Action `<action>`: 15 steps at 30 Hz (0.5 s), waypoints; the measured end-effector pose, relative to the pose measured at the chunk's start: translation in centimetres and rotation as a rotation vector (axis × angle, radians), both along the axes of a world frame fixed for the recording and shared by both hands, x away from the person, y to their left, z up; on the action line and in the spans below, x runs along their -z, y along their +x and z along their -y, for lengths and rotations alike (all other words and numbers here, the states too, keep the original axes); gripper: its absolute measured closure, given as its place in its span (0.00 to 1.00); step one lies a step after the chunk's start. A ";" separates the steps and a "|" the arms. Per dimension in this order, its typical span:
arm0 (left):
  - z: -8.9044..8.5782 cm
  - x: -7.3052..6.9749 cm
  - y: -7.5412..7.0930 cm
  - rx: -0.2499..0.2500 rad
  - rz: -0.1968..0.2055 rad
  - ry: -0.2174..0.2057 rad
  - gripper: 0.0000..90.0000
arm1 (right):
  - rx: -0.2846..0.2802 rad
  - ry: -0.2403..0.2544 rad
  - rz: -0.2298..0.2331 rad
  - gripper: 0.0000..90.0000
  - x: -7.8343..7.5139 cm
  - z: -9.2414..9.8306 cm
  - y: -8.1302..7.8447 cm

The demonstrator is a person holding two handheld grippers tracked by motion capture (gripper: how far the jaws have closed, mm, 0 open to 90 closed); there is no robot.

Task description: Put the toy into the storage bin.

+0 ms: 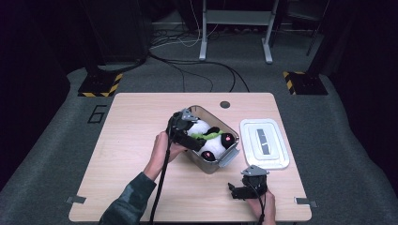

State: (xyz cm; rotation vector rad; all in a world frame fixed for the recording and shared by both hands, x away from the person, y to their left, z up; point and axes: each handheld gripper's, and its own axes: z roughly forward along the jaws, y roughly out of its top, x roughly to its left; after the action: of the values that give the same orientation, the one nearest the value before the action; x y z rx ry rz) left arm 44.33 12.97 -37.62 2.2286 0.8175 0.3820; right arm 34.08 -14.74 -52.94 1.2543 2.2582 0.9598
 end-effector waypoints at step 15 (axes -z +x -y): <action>-7.1 1.5 -3.8 -0.112 0.073 -0.052 0.00 | 0.001 -0.001 0.001 0.04 0.0 0.0 0.0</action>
State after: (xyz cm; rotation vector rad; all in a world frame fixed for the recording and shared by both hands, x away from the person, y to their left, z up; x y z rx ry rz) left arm 40.54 20.09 -39.10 2.1138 0.9055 0.4877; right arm 34.09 -14.75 -52.94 1.2550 2.2567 0.9589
